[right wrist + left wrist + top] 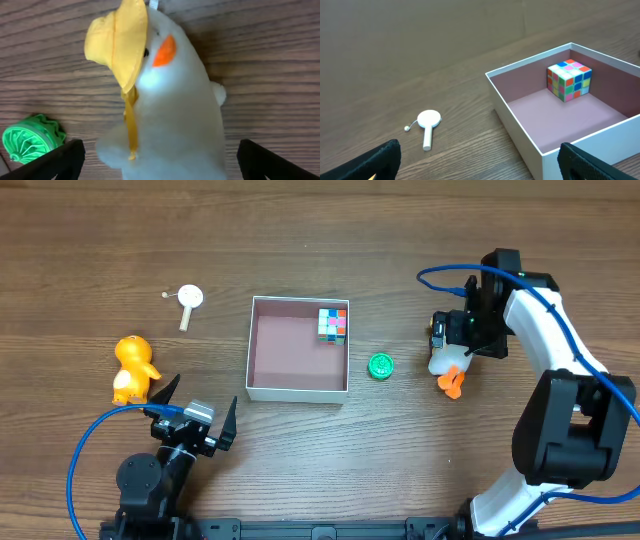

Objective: Pack container
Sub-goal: 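Grasp the white duck plush with the right gripper and lift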

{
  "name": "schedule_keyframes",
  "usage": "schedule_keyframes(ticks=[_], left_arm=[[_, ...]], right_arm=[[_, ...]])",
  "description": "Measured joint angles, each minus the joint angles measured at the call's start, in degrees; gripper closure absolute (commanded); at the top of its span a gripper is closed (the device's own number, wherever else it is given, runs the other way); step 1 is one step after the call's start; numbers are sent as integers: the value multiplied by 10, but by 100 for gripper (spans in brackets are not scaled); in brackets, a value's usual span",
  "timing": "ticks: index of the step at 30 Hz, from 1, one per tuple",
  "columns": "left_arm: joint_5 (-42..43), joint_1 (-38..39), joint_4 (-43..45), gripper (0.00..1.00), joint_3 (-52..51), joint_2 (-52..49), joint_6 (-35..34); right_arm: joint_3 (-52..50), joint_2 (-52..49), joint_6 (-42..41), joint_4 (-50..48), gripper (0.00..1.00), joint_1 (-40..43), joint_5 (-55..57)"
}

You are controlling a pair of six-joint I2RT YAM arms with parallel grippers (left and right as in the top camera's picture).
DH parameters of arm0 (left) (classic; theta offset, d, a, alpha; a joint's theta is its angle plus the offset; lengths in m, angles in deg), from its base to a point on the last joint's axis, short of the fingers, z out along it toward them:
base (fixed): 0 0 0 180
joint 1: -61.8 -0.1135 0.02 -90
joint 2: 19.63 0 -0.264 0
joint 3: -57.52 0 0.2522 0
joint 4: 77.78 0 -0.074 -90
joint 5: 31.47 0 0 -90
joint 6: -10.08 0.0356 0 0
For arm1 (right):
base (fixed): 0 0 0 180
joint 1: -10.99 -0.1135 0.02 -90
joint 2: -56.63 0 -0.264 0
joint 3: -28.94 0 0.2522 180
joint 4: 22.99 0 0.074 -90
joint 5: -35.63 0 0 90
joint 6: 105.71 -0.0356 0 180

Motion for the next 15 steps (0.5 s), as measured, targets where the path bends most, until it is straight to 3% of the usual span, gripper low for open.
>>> schedule_keyframes(ticks=[1,5,6,7,10,11,12,15], left_arm=[[0,0,0,0,0,0,0],[0,0,0,0,0,0,0],[0,0,0,0,0,0,0],[0,0,0,0,0,0,0],[0,0,0,0,0,0,0],[0,0,0,0,0,0,0],[0,0,0,0,0,0,0],[0,0,0,0,0,0,0]], right_arm=[[-4,0,0,0,38,0,2],[-16,0,-1,16,37,0,5],[-18,0,0,19,44,0,5],[-19,0,2,20,61,0,5],[-19,0,0,19,75,0,5],[-19,0,1,19,88,0,6],[-19,0,-2,19,94,0,5],[4,0,-21,60,94,0,-23]])
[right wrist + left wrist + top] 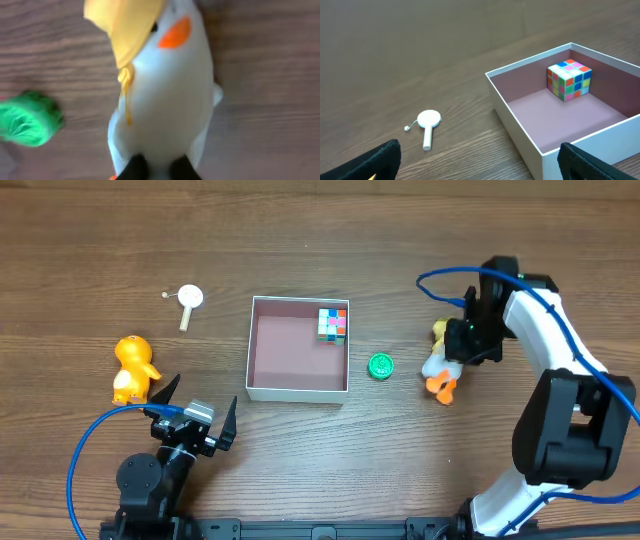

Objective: Pack container
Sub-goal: 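Grasp the white duck plush with the right gripper and lift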

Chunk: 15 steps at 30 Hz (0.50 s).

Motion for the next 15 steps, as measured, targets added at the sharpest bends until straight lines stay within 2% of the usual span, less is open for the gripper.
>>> schedule_keyframes(ticks=[2,5,7,9,13,15], left_arm=[[0,0,0,0,0,0,0],[0,0,0,0,0,0,0],[0,0,0,0,0,0,0],[0,0,0,0,0,0,0],[0,0,0,0,0,0,0],[0,0,0,0,0,0,0]], right_arm=[[61,-2,-7,38,94,0,-37],[222,-2,-11,107,93,-8,-84],[309,-1,-13,150,92,-28,-97],[395,0,-12,183,90,-83,-113],[423,0,14,222,85,-214,-114],[422,0,26,225,83,-293,-78]])
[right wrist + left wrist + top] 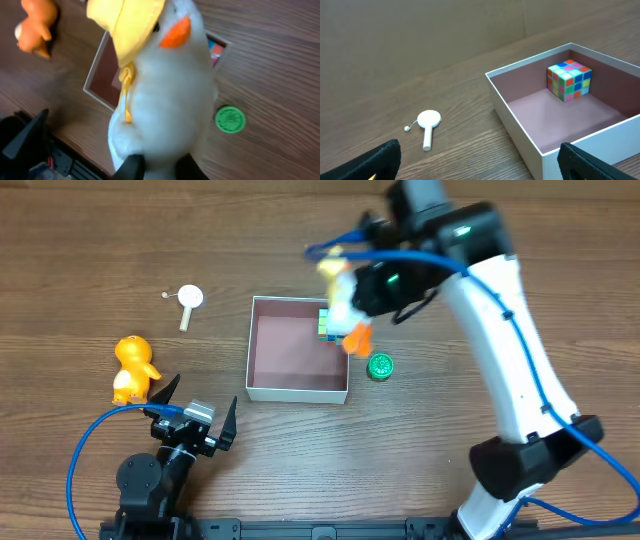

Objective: Pack container
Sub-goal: 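Grasp the white duck plush with the right gripper and lift, then lower the duck plush into the box and release it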

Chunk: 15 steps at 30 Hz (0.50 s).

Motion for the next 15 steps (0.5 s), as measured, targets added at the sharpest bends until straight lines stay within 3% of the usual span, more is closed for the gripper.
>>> schedule_keyframes(ticks=[6,10,15], left_arm=[[0,0,0,0,0,0,0],[0,0,0,0,0,0,0],[0,0,0,0,0,0,0]], right_arm=[[-115,0,46,-59,79,-115,63],[-197,0,111,-130,75,-133,76],[-205,0,160,-196,73,-133,85]])
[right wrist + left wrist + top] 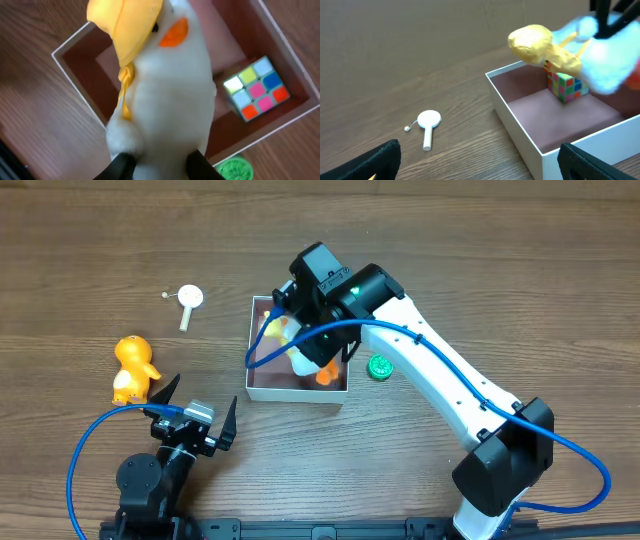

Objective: Pack container
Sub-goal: 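Lower the duck plush into the box and release it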

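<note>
The white box (263, 389) with a dark pink floor sits mid-table and holds a multicoloured cube (255, 88) in its far right corner. My right gripper (156, 167) is shut on a white plush duck (165, 95) with a yellow hat and orange beak, held above the box interior (300, 350). In the left wrist view the duck (600, 60) appears blurred over the box (520, 130). My left gripper (480, 172) rests open near the table's front edge with nothing between its fingers.
An orange toy duck (133, 368) lies left of the box. A small white paddle with a bead (187, 302) lies at the far left. A green round cap (380, 366) sits just right of the box.
My right gripper has carried the white duck from over the box's far right corner to lower over the box's middle. The left arm has not moved.
My right gripper stood open over the white duck lying right of the green cap. Then it was shut on the duck there. Then the duck was raised near the box's far right corner, and now it hangs over the box interior.
</note>
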{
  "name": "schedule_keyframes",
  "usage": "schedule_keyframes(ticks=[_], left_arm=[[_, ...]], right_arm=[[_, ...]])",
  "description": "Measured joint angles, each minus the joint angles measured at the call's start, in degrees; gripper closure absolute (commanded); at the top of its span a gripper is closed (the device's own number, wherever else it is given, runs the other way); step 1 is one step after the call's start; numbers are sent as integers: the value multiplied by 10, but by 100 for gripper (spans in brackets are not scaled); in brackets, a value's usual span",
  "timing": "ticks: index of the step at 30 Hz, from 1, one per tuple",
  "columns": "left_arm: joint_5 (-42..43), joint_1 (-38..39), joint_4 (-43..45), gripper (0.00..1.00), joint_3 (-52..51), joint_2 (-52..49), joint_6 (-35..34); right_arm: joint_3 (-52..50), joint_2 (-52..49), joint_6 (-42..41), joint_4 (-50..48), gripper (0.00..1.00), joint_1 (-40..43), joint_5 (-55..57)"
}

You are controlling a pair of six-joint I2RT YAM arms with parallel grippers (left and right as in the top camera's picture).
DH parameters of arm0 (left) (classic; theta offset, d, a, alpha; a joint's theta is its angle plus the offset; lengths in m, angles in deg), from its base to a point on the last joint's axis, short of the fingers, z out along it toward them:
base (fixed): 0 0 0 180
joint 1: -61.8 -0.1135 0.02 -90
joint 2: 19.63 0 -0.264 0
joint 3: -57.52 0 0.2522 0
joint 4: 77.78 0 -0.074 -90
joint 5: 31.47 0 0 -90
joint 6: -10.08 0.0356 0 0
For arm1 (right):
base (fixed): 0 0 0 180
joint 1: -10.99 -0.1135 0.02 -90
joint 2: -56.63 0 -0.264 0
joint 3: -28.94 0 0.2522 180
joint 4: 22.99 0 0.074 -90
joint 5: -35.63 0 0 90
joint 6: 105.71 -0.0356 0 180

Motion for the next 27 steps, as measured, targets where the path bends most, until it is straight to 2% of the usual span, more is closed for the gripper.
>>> schedule_keyframes(ticks=[5,7,9,11,12,13,16,19,20,21,23,24,27], left_arm=[[0,0,0,0,0,0,0],[0,0,0,0,0,0,0],[0,0,0,0,0,0,0],[0,0,0,0,0,0,0],[0,0,0,0,0,0,0],[0,0,0,0,0,0,0],[0,0,0,0,0,0,0],[0,0,0,0,0,0,0],[0,0,0,0,0,0,0],[0,0,0,0,0,0,0],[0,0,0,0,0,0,0],[0,0,0,0,0,0,0],[0,0,0,0,0,0,0]], right_arm=[[-41,0,17,-38,71,0,0],[-71,0,23,-55,66,0,0],[-76,0,26,-57,64,0,0],[-76,0,29,-64,50,0,0],[-76,0,35,-63,34,0,0],[-76,0,36,-64,28,0,0],[-76,0,43,-64,23,0,0],[-76,0,42,-67,9,0,16],[-76,0,43,-75,9,0,21],[-76,0,41,-85,17,0,24],[-76,0,21,-136,59,0,28],[-76,0,6,-150,64,0,28],[-76,0,-31,-174,67,0,1]])
